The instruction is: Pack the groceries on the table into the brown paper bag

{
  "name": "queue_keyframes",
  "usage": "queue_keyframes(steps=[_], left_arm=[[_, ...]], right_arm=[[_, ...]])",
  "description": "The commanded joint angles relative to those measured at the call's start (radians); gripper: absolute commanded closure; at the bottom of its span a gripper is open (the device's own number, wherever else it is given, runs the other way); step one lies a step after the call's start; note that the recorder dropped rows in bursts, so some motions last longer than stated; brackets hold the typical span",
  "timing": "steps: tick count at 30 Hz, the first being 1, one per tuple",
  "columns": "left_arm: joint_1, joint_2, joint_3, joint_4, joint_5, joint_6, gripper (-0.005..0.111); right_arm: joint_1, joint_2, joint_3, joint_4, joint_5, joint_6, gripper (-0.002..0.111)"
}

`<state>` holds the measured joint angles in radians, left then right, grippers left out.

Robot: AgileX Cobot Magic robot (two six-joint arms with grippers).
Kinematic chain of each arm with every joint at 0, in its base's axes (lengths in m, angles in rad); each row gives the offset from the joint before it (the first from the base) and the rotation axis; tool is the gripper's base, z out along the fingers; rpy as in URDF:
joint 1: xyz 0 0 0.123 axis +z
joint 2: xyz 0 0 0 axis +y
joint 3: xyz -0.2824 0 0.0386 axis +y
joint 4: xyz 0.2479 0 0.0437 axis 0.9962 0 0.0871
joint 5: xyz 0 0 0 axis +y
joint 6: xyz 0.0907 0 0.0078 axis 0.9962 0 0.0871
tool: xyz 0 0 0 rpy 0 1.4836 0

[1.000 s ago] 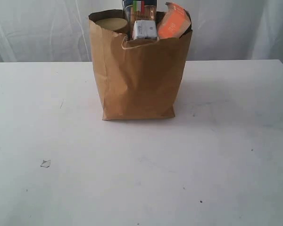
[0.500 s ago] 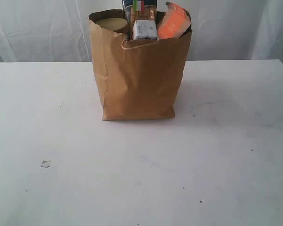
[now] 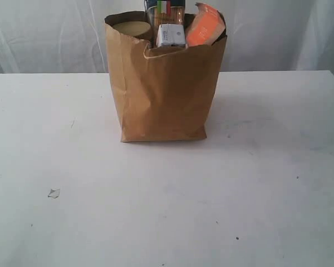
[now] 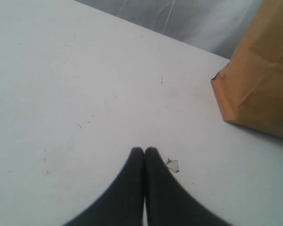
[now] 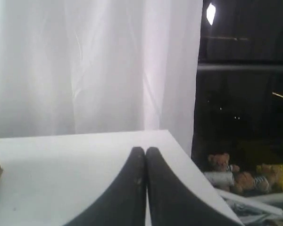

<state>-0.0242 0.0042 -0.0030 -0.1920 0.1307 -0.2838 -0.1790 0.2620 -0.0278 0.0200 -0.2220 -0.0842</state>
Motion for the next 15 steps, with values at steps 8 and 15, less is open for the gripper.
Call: queue_keyframes(steps=[8,15], left_arm=[[0.002,-0.004,0.003,-0.007,-0.002,-0.004,0.107],[0.002,-0.004,0.003,-0.007,-0.002,-0.004,0.107]], right_arm=[[0.004,-0.26,0.028,0.002,0.55,-0.035,0.108],[0.004,-0.262,0.028,0.004,0.557,-0.035,0.108]])
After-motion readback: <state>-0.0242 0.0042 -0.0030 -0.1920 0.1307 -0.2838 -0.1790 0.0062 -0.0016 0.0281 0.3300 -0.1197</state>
